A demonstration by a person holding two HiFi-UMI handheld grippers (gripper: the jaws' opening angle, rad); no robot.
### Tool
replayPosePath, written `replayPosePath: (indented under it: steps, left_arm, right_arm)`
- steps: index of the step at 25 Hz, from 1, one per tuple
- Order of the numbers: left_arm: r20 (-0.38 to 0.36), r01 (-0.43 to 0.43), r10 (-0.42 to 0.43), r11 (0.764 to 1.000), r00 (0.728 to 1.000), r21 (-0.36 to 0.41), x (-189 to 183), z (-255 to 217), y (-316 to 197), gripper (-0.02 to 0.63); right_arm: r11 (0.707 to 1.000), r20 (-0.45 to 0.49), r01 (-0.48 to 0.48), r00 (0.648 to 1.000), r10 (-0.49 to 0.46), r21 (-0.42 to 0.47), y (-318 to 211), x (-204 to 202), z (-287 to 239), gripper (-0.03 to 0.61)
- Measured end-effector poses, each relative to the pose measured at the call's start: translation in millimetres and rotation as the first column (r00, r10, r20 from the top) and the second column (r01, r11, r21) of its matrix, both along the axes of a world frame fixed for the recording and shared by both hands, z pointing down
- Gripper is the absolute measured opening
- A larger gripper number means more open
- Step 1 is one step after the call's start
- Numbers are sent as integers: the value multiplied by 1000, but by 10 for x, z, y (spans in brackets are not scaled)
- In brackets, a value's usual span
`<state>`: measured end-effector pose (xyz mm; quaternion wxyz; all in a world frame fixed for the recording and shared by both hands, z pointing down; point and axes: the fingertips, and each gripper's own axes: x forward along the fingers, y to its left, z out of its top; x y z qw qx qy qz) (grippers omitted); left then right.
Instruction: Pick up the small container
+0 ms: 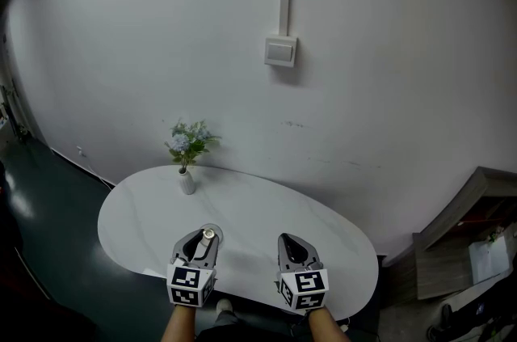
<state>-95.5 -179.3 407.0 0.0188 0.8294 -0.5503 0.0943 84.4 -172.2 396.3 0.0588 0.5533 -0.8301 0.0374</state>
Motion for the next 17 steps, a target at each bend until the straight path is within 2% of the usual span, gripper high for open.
replayPosePath:
  steps: [17]
  left_arm:
    - [-6, 8, -8, 1000, 1000, 2, -71, -16, 42, 129]
  right_arm:
    - [1000, 0, 8, 1000, -8, -7, 31, -57, 32, 66]
